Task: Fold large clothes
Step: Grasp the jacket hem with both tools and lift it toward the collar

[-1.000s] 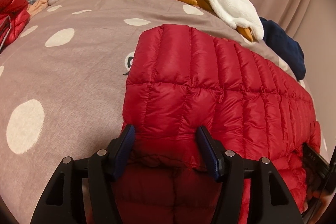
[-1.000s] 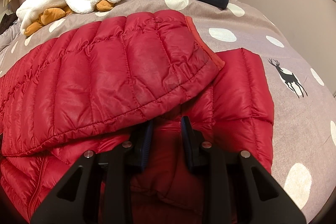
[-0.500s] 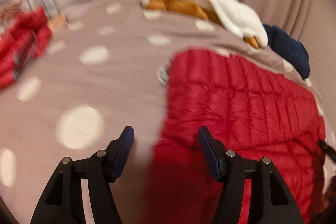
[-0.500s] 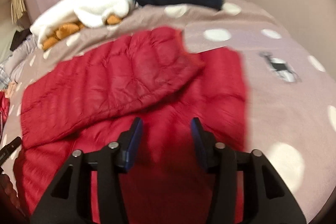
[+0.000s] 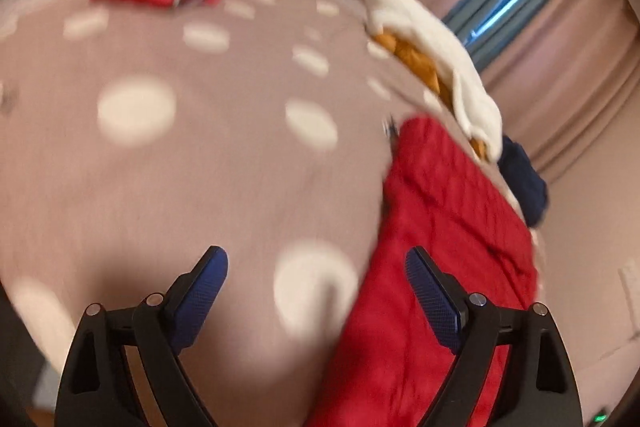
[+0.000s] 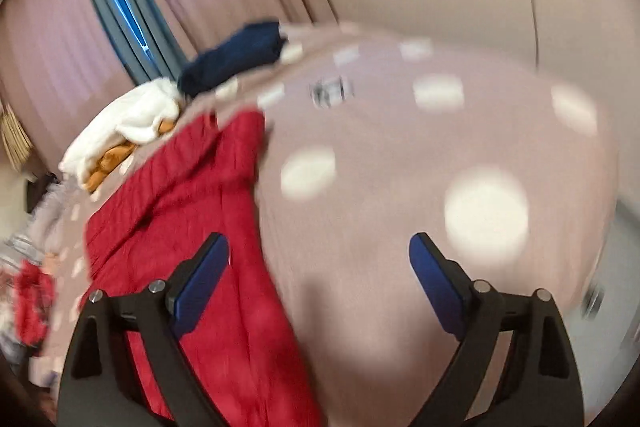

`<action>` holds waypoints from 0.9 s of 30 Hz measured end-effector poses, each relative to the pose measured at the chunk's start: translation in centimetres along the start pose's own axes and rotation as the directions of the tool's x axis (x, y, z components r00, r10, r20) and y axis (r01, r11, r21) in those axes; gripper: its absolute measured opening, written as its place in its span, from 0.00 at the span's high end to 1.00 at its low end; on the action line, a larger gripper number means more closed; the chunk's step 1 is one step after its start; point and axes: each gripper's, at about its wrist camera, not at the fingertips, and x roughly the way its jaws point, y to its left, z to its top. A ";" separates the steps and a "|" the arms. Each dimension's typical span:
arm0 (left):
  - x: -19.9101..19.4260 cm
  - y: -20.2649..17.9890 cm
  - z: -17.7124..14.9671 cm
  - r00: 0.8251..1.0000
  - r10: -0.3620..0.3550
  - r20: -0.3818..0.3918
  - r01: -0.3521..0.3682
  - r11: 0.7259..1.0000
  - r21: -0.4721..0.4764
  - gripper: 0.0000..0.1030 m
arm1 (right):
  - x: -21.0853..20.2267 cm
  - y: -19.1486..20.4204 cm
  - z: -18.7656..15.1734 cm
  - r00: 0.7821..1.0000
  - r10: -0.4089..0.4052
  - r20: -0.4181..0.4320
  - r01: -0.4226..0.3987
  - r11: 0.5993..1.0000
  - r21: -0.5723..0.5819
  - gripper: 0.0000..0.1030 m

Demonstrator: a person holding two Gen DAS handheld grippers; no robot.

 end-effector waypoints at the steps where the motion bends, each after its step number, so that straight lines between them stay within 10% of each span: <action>1: 0.1 0.1 -1.2 0.998 -0.043 -0.041 0.043 0.999 -0.004 0.13 | 0.0 -0.4 -1.2 0.999 0.028 -0.025 -0.027 0.999 0.024 0.14; 6: -0.5 -2.5 -6.0 0.998 -0.069 -0.004 0.069 0.995 0.077 0.13 | -0.3 -0.2 -6.6 0.995 0.091 -0.052 -0.084 0.990 0.117 0.13; 13: -0.4 -4.4 -9.2 0.977 -0.208 -0.050 0.205 0.978 -0.047 0.13 | -1.0 2.5 -9.3 0.982 0.161 -0.095 -0.140 0.970 0.197 0.13; 16: -0.5 -4.3 -9.7 0.934 -0.339 -0.117 0.316 0.932 -0.175 0.13 | -0.9 4.6 -10.5 0.954 0.269 -0.131 -0.233 0.942 0.240 0.13; 19: 0.3 -3.8 -10.2 0.878 -0.454 -0.153 0.388 0.861 -0.329 0.13 | 0.6 6.0 -11.6 0.861 0.477 -0.176 -0.386 0.839 0.383 0.13; 21: 0.7 -3.6 -10.4 0.862 -0.477 -0.169 0.388 0.838 -0.384 0.13 | 1.4 6.4 -11.7 0.873 0.460 -0.165 -0.375 0.847 0.377 0.15; 27: 0.0 -4.6 -10.6 0.895 -0.404 -0.191 0.329 0.884 -0.331 0.13 | 2.1 6.2 -11.4 0.885 0.439 -0.154 -0.368 0.863 0.347 0.18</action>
